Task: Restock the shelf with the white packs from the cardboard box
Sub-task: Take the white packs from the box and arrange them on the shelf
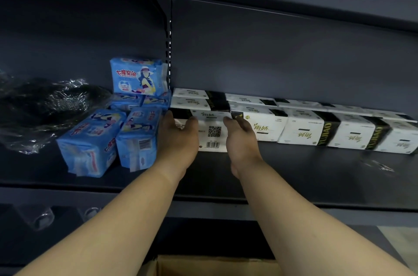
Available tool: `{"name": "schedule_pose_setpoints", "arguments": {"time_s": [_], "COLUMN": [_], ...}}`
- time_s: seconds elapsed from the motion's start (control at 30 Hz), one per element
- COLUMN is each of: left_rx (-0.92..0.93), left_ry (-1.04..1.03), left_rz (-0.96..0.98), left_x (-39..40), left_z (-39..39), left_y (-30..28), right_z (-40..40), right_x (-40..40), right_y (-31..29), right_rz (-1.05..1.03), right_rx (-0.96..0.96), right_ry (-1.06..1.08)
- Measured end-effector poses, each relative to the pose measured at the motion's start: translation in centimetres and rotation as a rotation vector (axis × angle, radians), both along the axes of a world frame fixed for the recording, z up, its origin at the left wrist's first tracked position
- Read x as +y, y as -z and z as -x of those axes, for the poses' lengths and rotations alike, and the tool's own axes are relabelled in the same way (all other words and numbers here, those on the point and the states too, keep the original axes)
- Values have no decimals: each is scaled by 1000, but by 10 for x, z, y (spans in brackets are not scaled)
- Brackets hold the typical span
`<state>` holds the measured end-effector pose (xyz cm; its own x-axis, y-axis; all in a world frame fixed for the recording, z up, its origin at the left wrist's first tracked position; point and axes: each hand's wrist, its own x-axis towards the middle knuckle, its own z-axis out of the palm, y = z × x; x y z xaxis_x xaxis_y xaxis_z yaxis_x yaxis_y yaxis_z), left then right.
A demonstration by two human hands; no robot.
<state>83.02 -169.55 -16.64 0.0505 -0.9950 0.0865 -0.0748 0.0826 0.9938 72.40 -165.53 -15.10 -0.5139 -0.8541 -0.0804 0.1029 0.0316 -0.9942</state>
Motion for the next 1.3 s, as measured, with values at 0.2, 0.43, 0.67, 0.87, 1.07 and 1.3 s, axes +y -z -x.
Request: {"name": "schedule_pose_setpoints", "arguments": {"time_s": [0.2, 0.43, 0.67, 0.87, 1.07, 1.3], "left_rx": [85, 122, 117, 31, 13, -15], "left_ry": [45, 90, 107, 98, 96, 144], "left_rz": [-89, -144, -135, -85, -78, -149], "left_x": [15, 42, 78, 124, 190, 263], "left_z": [3, 4, 14, 39, 80, 120], "left_y": [-9, -15, -9, -2, 16, 38], "right_z": [0, 1, 8, 35, 78, 115], "right_x": [16, 43, 82, 131, 199, 262], "right_y": [-9, -12, -11, -2, 15, 34], "right_rz": [-44, -62, -75, -56, -86, -121], "right_rx": [-5, 4, -45, -12, 14, -15], "right_ry": [12, 11, -12, -23, -25, -38]}}
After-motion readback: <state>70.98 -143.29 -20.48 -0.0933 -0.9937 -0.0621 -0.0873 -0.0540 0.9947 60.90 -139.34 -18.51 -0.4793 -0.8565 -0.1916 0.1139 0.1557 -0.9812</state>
